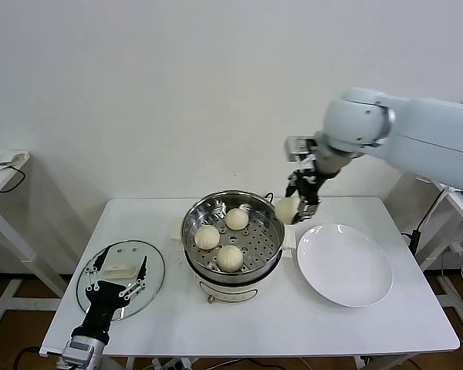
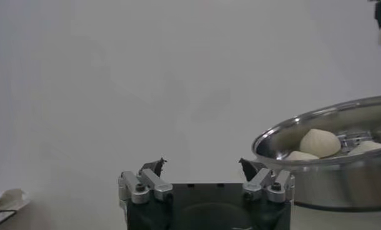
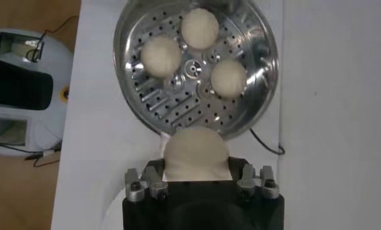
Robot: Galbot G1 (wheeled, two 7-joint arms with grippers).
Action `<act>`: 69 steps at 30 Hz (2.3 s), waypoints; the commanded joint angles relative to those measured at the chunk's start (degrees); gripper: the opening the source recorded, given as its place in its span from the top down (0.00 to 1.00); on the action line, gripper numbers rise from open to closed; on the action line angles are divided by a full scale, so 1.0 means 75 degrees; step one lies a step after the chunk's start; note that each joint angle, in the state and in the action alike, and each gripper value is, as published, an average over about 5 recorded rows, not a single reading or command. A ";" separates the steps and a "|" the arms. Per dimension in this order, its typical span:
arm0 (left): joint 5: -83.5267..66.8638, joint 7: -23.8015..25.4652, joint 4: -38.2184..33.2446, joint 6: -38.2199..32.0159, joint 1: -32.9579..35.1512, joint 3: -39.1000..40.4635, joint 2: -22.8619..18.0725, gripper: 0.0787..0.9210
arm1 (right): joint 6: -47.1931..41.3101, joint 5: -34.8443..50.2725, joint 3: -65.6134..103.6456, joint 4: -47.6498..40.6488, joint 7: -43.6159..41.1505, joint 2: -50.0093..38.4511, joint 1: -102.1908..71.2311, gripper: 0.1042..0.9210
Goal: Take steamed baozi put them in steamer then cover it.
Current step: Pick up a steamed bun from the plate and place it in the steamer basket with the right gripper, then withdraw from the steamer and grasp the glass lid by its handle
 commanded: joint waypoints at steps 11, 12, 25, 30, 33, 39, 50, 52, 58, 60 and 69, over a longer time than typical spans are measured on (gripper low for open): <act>-0.0091 0.0032 0.0349 0.0026 -0.0174 -0.0240 0.0042 0.12 | -0.0049 -0.1001 0.0638 -0.2229 -0.0173 0.2162 -0.2285 0.30; -0.0102 0.0034 0.0366 0.0030 -0.0188 -0.0245 0.0048 0.12 | -0.0042 -0.1033 0.0650 -0.2239 -0.0181 0.2145 -0.2331 0.30; -0.0122 0.0047 0.0493 0.0037 -0.0276 -0.0210 0.0049 0.12 | 0.0013 -0.1393 0.0720 -0.2368 -0.0248 0.2052 -0.2578 0.30; -0.0134 0.0050 0.0484 0.0039 -0.0273 -0.0218 0.0053 0.12 | 0.0014 -0.1454 0.0751 -0.2412 -0.0251 0.2077 -0.2670 0.30; -0.0134 0.0052 0.0497 0.0039 -0.0273 -0.0218 0.0056 0.12 | 0.0020 -0.1485 0.0786 -0.2443 -0.0243 0.2102 -0.2701 0.29; -0.0133 0.0051 0.0501 0.0040 -0.0256 -0.0235 0.0059 0.12 | 0.0111 -0.1499 0.0883 -0.2367 -0.0297 0.1888 -0.2533 0.17; -0.0129 0.0024 0.0366 0.0070 -0.0205 -0.0160 0.0014 0.12 | 0.0381 -0.0913 0.1700 -0.1568 -0.0653 0.0168 -0.1576 0.12; -0.0177 0.0024 0.0343 0.0073 -0.0200 -0.0169 0.0010 0.12 | 0.0404 -0.0860 0.2147 -0.1394 -0.0685 -0.0348 -0.1679 0.12; -0.0674 0.0260 0.0234 0.0252 -0.0270 -0.0280 0.0035 0.12 | 0.0626 -0.0683 0.4497 -0.0859 -0.0256 -0.1886 -0.3229 0.12; -0.0687 0.0490 0.0192 0.0346 -0.0284 -0.0304 0.0067 0.12 | 0.0932 -0.0451 0.5633 -0.0694 0.0358 -0.2367 -0.4107 0.12; -0.0839 0.0592 0.0481 0.0238 -0.0627 -0.0247 0.0026 0.12 | 0.3064 0.1431 1.0453 0.0328 0.4371 -0.3884 -0.9338 0.12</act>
